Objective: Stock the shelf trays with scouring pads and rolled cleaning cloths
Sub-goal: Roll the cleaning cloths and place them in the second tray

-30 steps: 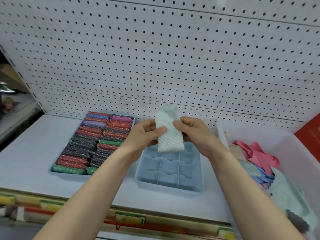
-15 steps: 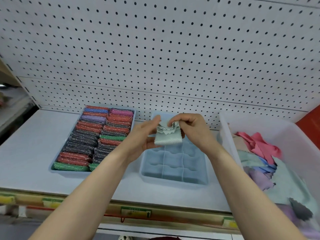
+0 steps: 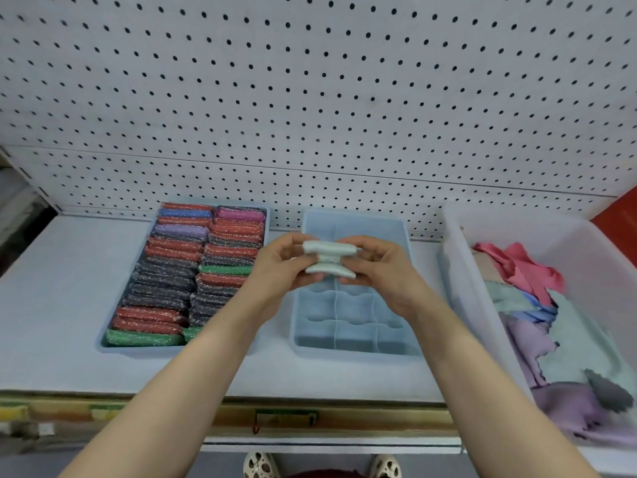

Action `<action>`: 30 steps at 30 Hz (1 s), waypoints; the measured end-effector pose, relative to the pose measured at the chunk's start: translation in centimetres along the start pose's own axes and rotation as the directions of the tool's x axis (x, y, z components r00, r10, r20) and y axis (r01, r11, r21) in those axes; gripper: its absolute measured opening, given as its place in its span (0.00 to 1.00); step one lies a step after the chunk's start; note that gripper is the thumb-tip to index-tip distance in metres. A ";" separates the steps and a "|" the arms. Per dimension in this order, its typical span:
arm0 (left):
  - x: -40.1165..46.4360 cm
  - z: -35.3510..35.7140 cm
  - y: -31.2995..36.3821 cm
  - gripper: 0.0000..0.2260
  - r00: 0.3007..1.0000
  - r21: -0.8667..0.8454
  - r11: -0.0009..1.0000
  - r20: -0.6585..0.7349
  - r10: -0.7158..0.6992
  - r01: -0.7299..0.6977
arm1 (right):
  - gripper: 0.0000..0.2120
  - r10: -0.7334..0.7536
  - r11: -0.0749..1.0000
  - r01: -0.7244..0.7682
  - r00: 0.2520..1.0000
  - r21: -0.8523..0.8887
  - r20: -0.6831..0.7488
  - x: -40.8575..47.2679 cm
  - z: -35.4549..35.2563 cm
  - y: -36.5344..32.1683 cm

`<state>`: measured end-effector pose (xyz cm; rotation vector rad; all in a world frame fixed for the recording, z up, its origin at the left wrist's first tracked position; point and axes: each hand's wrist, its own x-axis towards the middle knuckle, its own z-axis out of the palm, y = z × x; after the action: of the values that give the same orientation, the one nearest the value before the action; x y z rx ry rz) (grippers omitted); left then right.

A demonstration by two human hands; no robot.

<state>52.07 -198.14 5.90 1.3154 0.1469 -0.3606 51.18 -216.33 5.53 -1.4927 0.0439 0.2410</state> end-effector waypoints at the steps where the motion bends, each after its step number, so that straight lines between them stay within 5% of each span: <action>1: 0.0 -0.2 0.0 0.08 0.999 -0.073 0.997 0.018 -0.037 0.039 | 0.12 -0.031 1.000 0.031 0.999 0.000 -0.025 0.1 0.1 0.4; 5: 0.5 -0.9 -0.5 0.09 0.993 -0.158 0.982 0.061 -0.099 0.107 | 0.21 -0.078 0.994 0.072 0.994 -0.084 -0.070 0.2 0.8 1.5; 12: 2.0 -1.6 -1.7 0.12 0.984 0.388 0.906 0.120 0.130 -0.167 | 0.09 0.191 0.959 -0.181 0.981 -0.216 0.024 1.2 -0.8 0.8; 14: 3.1 -1.9 -2.1 0.14 0.960 0.568 0.774 0.185 0.211 -0.280 | 0.08 0.229 0.948 -0.220 0.973 -0.232 0.016 2.1 -1.2 0.9; 16: 4.9 -2.3 -2.5 0.20 0.918 0.790 0.484 0.248 0.309 -0.376 | 0.10 0.211 0.959 -0.224 0.973 -0.173 -0.091 3.3 -2.0 1.2; 18: 6.5 -2.6 -3.0 0.28 0.906 0.914 0.196 0.286 0.312 -0.356 | 0.10 0.176 0.968 -0.209 0.960 -0.137 -0.220 4.9 -2.8 1.4; 21: 7.1 -2.1 -3.7 0.31 0.944 0.967 -0.030 0.255 0.212 -0.254 | 0.11 0.095 0.960 -0.166 0.949 -0.224 -0.299 6.8 -3.1 1.9; 23: 6.6 -2.1 -4.2 0.30 0.934 0.966 -0.130 0.252 0.253 -0.225 | 0.11 0.013 0.945 -0.108 0.955 -0.310 -0.295 7.9 -2.7 2.4; 30: 2.5 -2.0 -5.5 0.29 0.889 0.951 -0.243 0.273 0.368 -0.191 | 0.14 -0.149 0.828 0.002 0.965 -0.561 -0.216 9.7 0.2 5.5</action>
<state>52.71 -197.82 -0.38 2.9882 -0.5403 0.1797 59.58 -214.56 -1.60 -2.1036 0.1259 -0.0128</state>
